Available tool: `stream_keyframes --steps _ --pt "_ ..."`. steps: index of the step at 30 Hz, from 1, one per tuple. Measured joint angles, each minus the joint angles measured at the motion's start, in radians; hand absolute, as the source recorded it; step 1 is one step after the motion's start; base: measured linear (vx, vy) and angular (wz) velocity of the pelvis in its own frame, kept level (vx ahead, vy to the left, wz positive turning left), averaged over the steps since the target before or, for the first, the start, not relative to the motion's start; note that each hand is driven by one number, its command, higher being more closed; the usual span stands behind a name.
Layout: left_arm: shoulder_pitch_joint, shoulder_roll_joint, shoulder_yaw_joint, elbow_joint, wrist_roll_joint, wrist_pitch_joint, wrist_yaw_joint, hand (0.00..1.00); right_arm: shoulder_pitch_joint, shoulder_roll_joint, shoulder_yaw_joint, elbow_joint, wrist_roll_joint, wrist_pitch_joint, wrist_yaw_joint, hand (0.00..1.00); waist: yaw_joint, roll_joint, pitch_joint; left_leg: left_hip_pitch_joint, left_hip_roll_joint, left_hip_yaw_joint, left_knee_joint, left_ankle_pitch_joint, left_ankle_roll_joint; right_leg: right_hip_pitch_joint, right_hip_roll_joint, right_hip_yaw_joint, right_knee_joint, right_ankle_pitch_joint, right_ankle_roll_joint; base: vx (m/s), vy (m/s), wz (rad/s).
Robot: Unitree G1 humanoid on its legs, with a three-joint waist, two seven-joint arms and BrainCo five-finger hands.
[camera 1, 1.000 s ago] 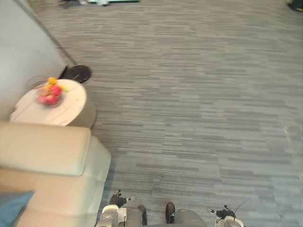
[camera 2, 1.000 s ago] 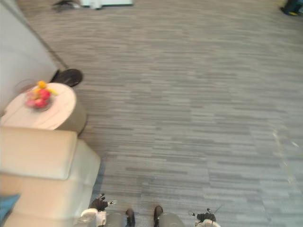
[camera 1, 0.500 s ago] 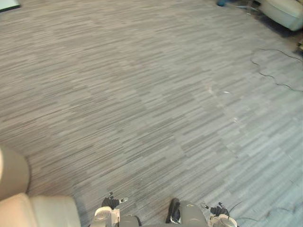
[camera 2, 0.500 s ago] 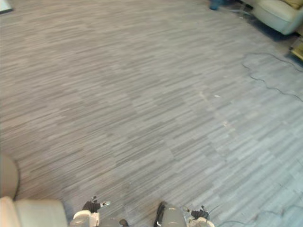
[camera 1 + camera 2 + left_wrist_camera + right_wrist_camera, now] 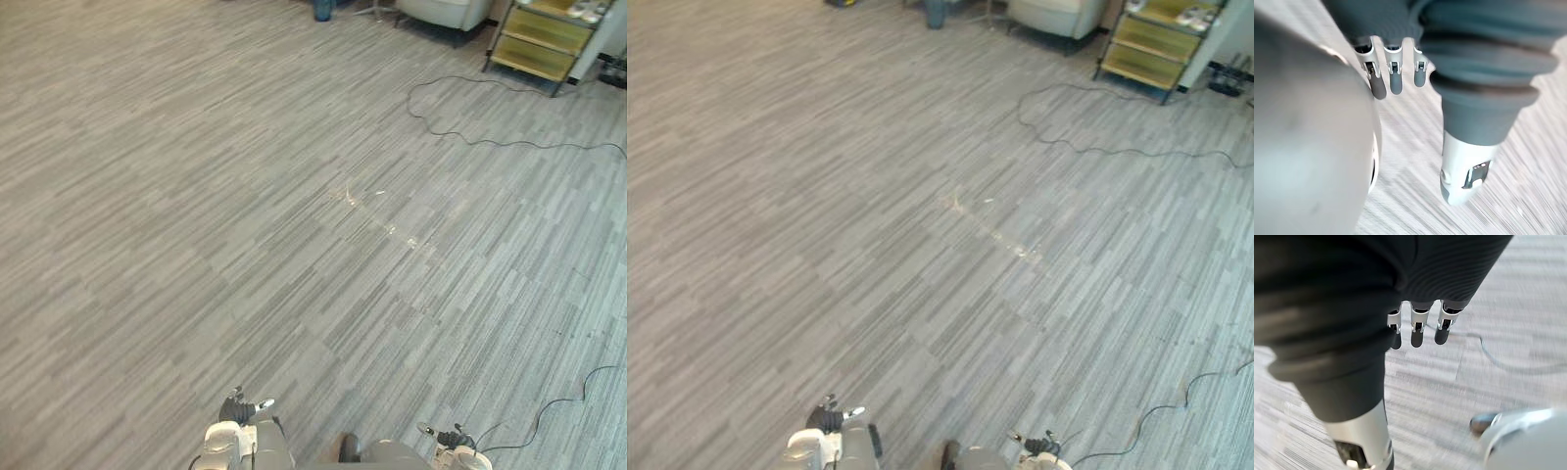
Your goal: Pick up cushions and gather them together orderly.
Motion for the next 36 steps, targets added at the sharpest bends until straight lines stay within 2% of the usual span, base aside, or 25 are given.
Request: stream_keyframes --steps 1,2,3,4,6,8,10,11,13,15,17,19,20,21,22,23,25,26,27,29,30,31,33,35,36 --pt "0.000 -0.001 -0.006 0.004 0.000 0.000 0.001 0.00 0.000 0.000 -0.015 0.003 0.000 -0.002 -0.002 0.00 0.008 -0.003 -0.002 0.004 -0.061 -0.036 -0.248 0.055 -0.021 0.015 -0.018 0.037 -0.019 -0.018 0.014 0.31 0.120 -0.79" --pt "0.001 -0.001 -0.011 0.004 0.001 0.001 0.001 0.00 0.001 -0.001 -0.016 0.003 0.000 -0.003 -0.003 0.00 0.009 -0.001 -0.003 0.004 -0.076 -0.049 -0.323 0.081 -0.025 0.026 -0.022 0.049 -0.029 -0.025 0.021 0.43 0.188 -0.87" --pt "0.002 0.004 -0.020 0.012 -0.001 0.000 -0.001 0.00 0.003 -0.006 -0.016 0.011 0.000 -0.005 -0.010 0.00 0.017 0.001 -0.005 0.005 -0.108 -0.090 -0.425 0.211 -0.021 0.059 -0.034 0.083 -0.058 -0.038 0.048 0.61 0.225 -0.70" --pt "0.003 0.006 -0.018 0.013 0.001 0.001 0.002 0.00 0.004 -0.001 -0.016 0.011 0.001 -0.004 -0.012 0.00 0.019 -0.023 -0.018 0.009 -0.144 -0.091 -0.422 0.272 0.034 0.081 -0.065 0.103 -0.072 -0.047 0.080 0.67 0.218 -0.57" --pt "-0.007 0.021 -0.019 0.011 0.010 0.011 0.000 0.00 0.007 0.012 -0.042 0.003 0.003 -0.010 -0.010 0.00 0.007 -0.046 -0.023 -0.001 -0.166 -0.068 -0.323 0.193 0.093 0.085 -0.109 0.115 -0.034 -0.039 0.109 0.61 0.164 -0.32" --pt "-0.003 0.018 -0.020 0.014 0.011 0.013 0.002 0.00 0.013 0.014 -0.045 0.005 0.003 -0.010 -0.009 0.00 0.025 -0.049 -0.031 0.040 -0.154 -0.024 -0.262 0.098 0.097 0.040 -0.123 0.153 0.141 -0.043 0.139 0.57 0.191 -0.59" --pt "-0.007 0.037 -0.061 0.039 0.018 0.019 0.002 0.00 0.013 0.029 -0.035 -0.002 0.002 -0.019 -0.005 0.00 0.011 -0.054 -0.034 0.137 -0.163 0.003 -0.264 0.008 0.100 -0.133 -0.159 0.138 0.590 0.011 0.276 0.52 0.165 -0.48" --pt "-0.010 0.042 -0.077 0.054 0.023 0.024 0.003 0.00 0.016 0.033 -0.025 0.000 0.002 -0.018 -0.001 0.00 0.002 -0.056 -0.033 0.187 -0.169 0.010 -0.273 -0.017 0.101 -0.193 -0.176 0.120 0.739 0.010 0.277 0.62 0.120 -0.25" --pt "-0.015 0.049 -0.124 0.085 0.030 0.035 0.003 0.00 0.017 0.021 0.002 -0.023 0.013 -0.019 0.010 0.00 -0.009 -0.047 -0.030 0.342 -0.173 0.029 -0.358 -0.041 0.101 -0.295 -0.222 -0.007 0.853 -0.041 0.188 0.63 0.074 -0.22" --pt "-0.023 0.049 -0.146 0.094 0.031 0.034 0.003 0.00 0.010 0.009 0.024 -0.023 0.013 -0.022 0.011 0.00 -0.024 -0.031 -0.027 0.452 -0.159 0.036 -0.451 -0.040 0.099 -0.358 -0.219 -0.142 0.733 -0.078 0.130 0.41 0.005 -0.10" --pt "-0.025 0.052 -0.156 0.100 0.031 0.034 0.004 0.00 -0.005 0.005 0.033 -0.023 0.013 -0.023 0.011 0.00 -0.039 -0.033 -0.028 0.499 -0.149 0.039 -0.499 -0.040 0.099 -0.432 -0.197 -0.207 0.557 -0.068 0.125 0.54 -0.080 0.10" --pt "-0.035 0.049 -0.168 0.105 0.031 0.034 0.003 0.00 -0.018 -0.008 0.036 -0.023 0.014 -0.023 0.011 0.00 -0.053 -0.027 -0.021 0.548 -0.137 0.037 -0.554 -0.040 0.099 -0.497 -0.165 -0.220 0.352 0.027 0.118 0.50 -0.151 0.27" --pt "-0.033 0.051 -0.176 0.113 0.034 0.034 0.002 0.00 -0.008 -0.015 0.035 -0.020 0.013 -0.019 0.010 0.00 -0.060 -0.040 -0.015 0.605 -0.143 0.021 -0.592 -0.040 0.098 -0.498 -0.146 -0.205 0.140 0.179 0.126 0.46 -0.181 0.33" --pt "-0.030 0.054 -0.175 0.116 0.038 0.034 0.002 0.00 0.001 -0.017 0.035 -0.016 0.013 -0.019 0.010 0.00 -0.061 -0.045 -0.017 0.620 -0.145 0.014 -0.595 -0.042 0.090 -0.493 -0.144 -0.194 0.129 0.243 0.119 0.59 -0.237 0.27" --pt "-0.024 0.036 -0.171 0.130 0.043 0.034 0.001 0.00 0.009 -0.038 0.011 0.016 0.014 -0.017 0.010 0.00 -0.058 -0.003 -0.024 0.644 -0.108 -0.016 -0.583 -0.035 0.057 -0.490 -0.109 -0.183 0.185 0.256 0.059 0.69 -0.318 0.03" --pt "-0.021 0.032 -0.152 0.137 0.050 0.035 0.001 0.00 0.002 -0.041 -0.010 0.016 0.014 -0.017 0.008 0.00 -0.056 0.005 -0.023 0.624 -0.092 -0.041 -0.512 -0.014 0.020 -0.497 -0.111 -0.184 0.245 0.202 0.029 0.66 -0.319 -0.03" --pt "-0.022 0.023 -0.121 0.139 0.052 0.034 0.001 0.00 0.001 -0.031 -0.041 0.014 0.014 -0.018 0.011 0.00 -0.056 0.013 -0.024 0.567 -0.067 -0.081 -0.339 0.011 -0.020 -0.478 -0.104 -0.188 0.290 0.135 0.011 0.60 -0.317 -0.01" --pt "-0.022 0.006 -0.068 0.127 0.052 0.034 0.001 0.00 0.004 -0.018 -0.044 0.000 0.021 -0.020 0.009 0.00 -0.059 0.030 -0.016 0.450 -0.015 -0.131 -0.030 0.067 -0.074 -0.411 -0.081 -0.194 0.281 0.090 0.006 0.64 -0.286 -0.01" --pt "-0.020 -0.001 -0.040 0.102 0.048 0.032 0.000 0.00 0.006 -0.016 -0.041 -0.001 0.037 -0.019 0.009 0.00 -0.052 0.031 -0.009 0.366 0.020 -0.141 0.204 0.075 -0.079 -0.350 -0.062 -0.194 0.267 0.062 -0.004 0.52 -0.186 -0.01" --pt "-0.018 0.000 -0.021 0.075 0.038 0.033 0.000 0.00 0.009 -0.007 -0.024 -0.011 0.043 -0.019 0.009 0.00 -0.046 0.022 -0.001 0.277 0.051 -0.130 0.389 0.058 -0.052 -0.264 -0.046 -0.191 0.248 0.027 -0.007 0.43 -0.113 -0.13" --pt "-0.015 0.007 -0.021 0.043 0.037 0.032 0.001 0.00 0.016 0.012 -0.009 -0.037 0.055 -0.020 0.009 0.00 -0.034 -0.001 0.007 0.206 0.058 -0.088 0.439 0.036 -0.014 -0.183 -0.048 -0.175 0.230 -0.011 -0.004 0.53 -0.126 -0.22" --pt "-0.012 0.010 -0.027 0.020 0.036 0.032 0.003 0.00 0.015 0.015 0.007 -0.043 0.077 -0.024 0.009 0.00 -0.030 -0.012 0.007 0.154 0.058 -0.053 0.403 0.019 0.012 -0.139 -0.049 -0.160 0.206 -0.031 -0.004 0.52 -0.102 -0.32" --pt "-0.012 0.008 -0.037 0.001 0.029 0.031 0.002 0.00 0.011 0.026 0.010 -0.067 0.085 -0.026 0.009 0.00 -0.021 -0.010 0.005 0.081 0.043 0.008 0.244 -0.011 0.022 -0.076 -0.057 -0.126 0.164 -0.039 0.025 0.45 0.004 -0.46" --pt "-0.016 0.006 -0.045 0.003 0.023 0.030 0.003 0.00 0.000 0.027 -0.007 -0.070 0.085 -0.030 0.008 0.00 -0.016 -0.013 0.004 0.060 -0.031 0.026 -0.040 0.000 0.009 -0.016 -0.084 -0.100 0.123 -0.052 0.047 0.52 0.068 -0.40" --pt "-0.015 0.006 -0.068 0.004 0.020 0.028 0.004 0.00 -0.001 0.022 -0.020 -0.059 0.085 -0.030 0.007 0.00 -0.014 -0.010 0.001 0.060 -0.091 -0.005 -0.283 0.065 -0.021 0.018 -0.095 -0.085 0.074 -0.056 0.068 0.49 0.122 -0.36"
